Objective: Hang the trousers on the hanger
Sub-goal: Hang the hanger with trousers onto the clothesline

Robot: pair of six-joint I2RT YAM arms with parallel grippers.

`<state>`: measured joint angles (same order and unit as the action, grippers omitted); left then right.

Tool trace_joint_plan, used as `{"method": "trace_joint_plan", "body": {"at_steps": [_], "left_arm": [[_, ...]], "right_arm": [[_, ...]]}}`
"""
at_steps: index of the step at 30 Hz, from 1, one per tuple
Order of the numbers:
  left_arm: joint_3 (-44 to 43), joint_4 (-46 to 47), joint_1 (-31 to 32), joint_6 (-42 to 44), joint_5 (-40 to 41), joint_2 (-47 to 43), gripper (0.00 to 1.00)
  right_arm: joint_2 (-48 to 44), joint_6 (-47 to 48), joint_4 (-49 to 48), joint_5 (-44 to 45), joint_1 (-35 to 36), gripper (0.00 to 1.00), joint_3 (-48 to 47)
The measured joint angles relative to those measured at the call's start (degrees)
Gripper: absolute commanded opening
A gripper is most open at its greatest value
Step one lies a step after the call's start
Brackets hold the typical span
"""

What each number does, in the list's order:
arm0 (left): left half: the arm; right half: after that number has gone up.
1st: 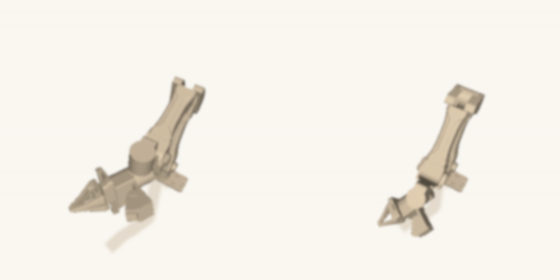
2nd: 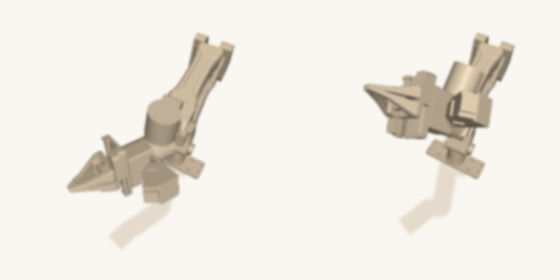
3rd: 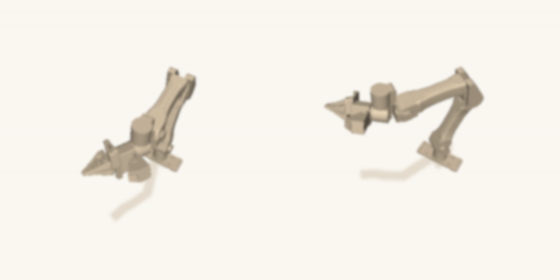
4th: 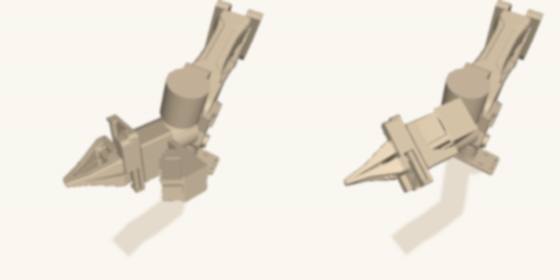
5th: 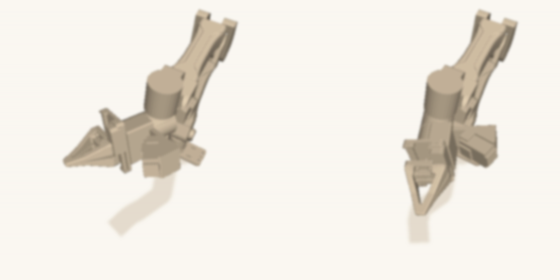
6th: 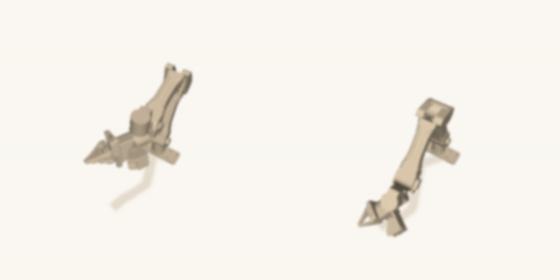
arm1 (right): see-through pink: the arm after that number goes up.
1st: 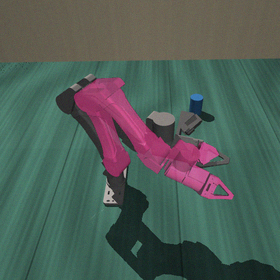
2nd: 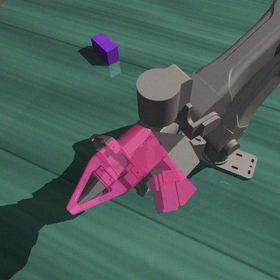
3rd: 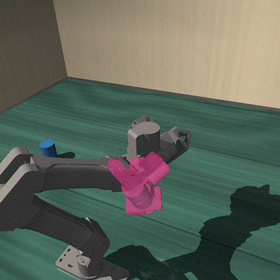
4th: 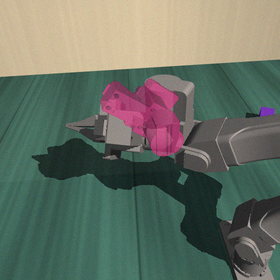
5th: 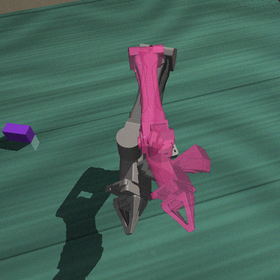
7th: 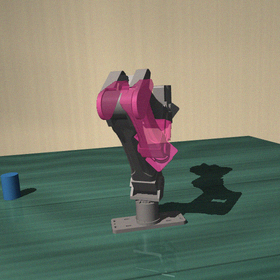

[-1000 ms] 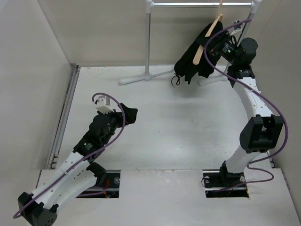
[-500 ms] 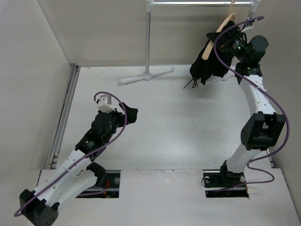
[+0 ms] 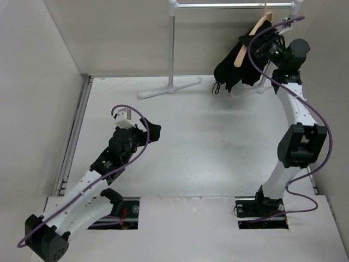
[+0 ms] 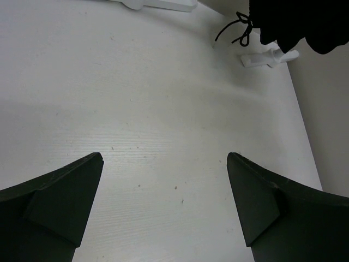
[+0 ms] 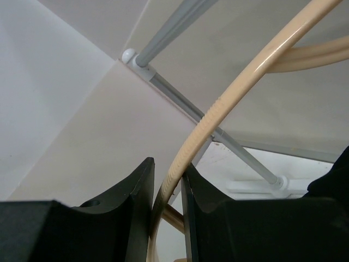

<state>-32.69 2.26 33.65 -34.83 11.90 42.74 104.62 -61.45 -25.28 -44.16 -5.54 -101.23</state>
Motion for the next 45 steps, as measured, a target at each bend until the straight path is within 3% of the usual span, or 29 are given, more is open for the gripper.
{"method": "trace_joint_plan", "body": {"at_steps": [4,8,11,12,14,15,22,30,33,39,45], "left_arm": [[0.0,0.3,0.0,0.0,-0.2,0.5,1.00],[0.0,0.5,0.0,0.0,-0.5,0.7,1.00],[0.0,0.6,0.0,-0.2,-0.5,0.7,1.00],[0.0,0.5,0.0,-0.2,-0.5,0.7,1.00],[0.0,0.5,-0.1,-0.3,-0.4,0.6,1.00],[0.0,0.5,-0.2,-0.4,-0.3,0.6,1.00],[-0.1,-2.2,-2.4,-1.5,0.7,0.6,1.00],[-0.8,-8.7,-3.9,-2.1,2.1,-0.6,1.00],[-1.6,-11.4,-3.7,-2.1,3.1,-1.9,1.00],[-2.0,-17.6,-2.1,-2.5,4.5,-4.9,1.00],[0.0,-21.0,0.1,-2.9,4.9,-11.0,1.00]], "right_arm": [[0.0,0.3,-3.6,0.1,0.0,0.06,5.2],[-0.1,0.5,-5.4,0.7,0.0,0.21,9.2],[-1.4,1.0,-6.7,1.7,-0.1,0.55,11.7],[-2.0,1.0,-6.8,2.1,-0.1,0.71,12.6],[-3.4,1.4,-6.9,3.0,-0.3,0.86,14.3],[-4.1,1.6,-6.9,3.3,-0.4,1.00,15.0],[-11.5,4.3,-4.6,5.0,-1.0,1.00,16.4],[-29.6,12.1,3.1,14.4,-0.7,1.00,25.5],[-39.6,16.1,7.1,22.9,1.8,1.00,34.3],[-59.7,22.1,18.2,44.4,13.9,1.00,53.8],[-70.5,23.8,36.4,68.8,19.8,1.00,65.8]]}}
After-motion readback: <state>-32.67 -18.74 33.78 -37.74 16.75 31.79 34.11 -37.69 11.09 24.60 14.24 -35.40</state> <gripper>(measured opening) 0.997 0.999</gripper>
